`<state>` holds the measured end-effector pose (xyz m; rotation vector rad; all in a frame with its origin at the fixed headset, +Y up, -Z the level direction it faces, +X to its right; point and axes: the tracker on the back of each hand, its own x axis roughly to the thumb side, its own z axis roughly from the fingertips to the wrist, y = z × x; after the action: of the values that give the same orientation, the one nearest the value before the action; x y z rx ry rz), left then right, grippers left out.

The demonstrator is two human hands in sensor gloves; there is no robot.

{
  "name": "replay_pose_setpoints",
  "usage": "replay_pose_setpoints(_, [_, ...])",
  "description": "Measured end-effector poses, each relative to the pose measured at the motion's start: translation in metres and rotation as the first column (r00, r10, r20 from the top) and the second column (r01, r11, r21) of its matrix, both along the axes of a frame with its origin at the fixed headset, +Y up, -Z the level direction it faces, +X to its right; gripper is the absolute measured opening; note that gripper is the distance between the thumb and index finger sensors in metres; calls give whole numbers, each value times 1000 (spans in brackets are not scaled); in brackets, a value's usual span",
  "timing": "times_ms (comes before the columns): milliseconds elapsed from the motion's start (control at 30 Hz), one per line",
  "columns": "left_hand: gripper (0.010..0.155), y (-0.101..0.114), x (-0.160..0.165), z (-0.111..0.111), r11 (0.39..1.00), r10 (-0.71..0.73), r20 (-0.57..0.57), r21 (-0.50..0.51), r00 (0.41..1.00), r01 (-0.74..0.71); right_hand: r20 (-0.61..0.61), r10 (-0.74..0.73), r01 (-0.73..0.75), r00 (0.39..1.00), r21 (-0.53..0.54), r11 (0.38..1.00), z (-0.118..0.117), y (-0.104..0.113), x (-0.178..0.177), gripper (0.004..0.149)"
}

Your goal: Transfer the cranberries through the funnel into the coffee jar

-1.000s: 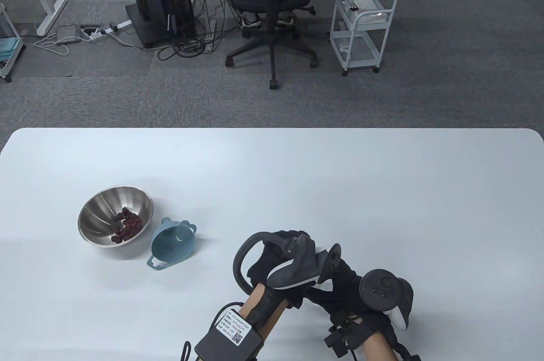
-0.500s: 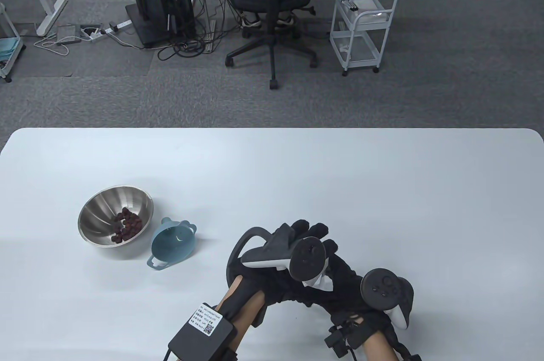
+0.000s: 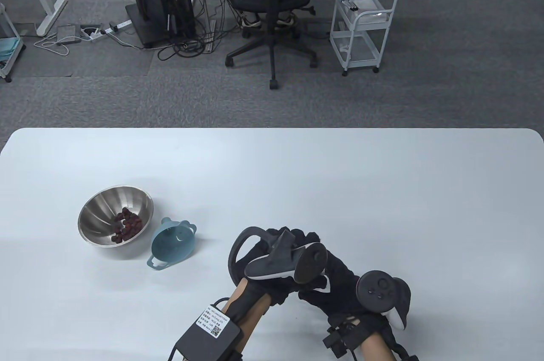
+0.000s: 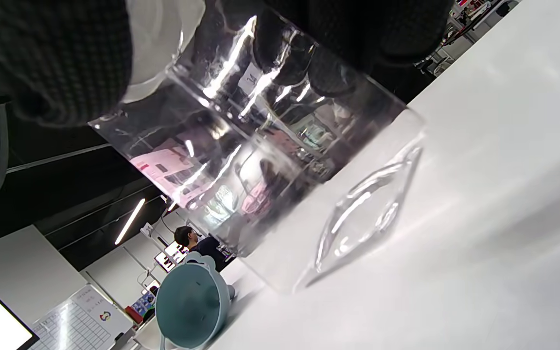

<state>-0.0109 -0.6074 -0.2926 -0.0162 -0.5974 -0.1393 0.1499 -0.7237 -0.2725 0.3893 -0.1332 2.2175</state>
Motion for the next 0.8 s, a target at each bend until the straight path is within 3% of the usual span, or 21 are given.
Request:
replay_pose_setpoints(133, [92,2,5,5,997,-25,-73,69,997,30,13,-13,13,1000,0,1000,1,0,0,93])
replay_pose_setpoints(333, [92,2,8,8,999,3,-276,42,961,9,23,-7,7,1000,4,1000,1,0,-1,93])
replay_pose_setpoints(400, [91,8,5,11,996,28,-332,87,943,1,50,74,-75,996,4,997,1,-2,0,93])
replay_pose_setpoints(567, [86,17,-10,11,998,17,-364,65,931,8,78,32,-31,996,-21,999,-1,-5,8,93])
replay_pose_setpoints(667, [84,8,-29,9,999,-16,-380,41,925,34,89,9,-7,996,-23,1000,-2,-5,12,93])
replay_pose_setpoints(800, [82,-24,-54,7,1000,-6,-387,-28,922,-5,89,-7,9,996,-26,1000,-2,-5,12,93])
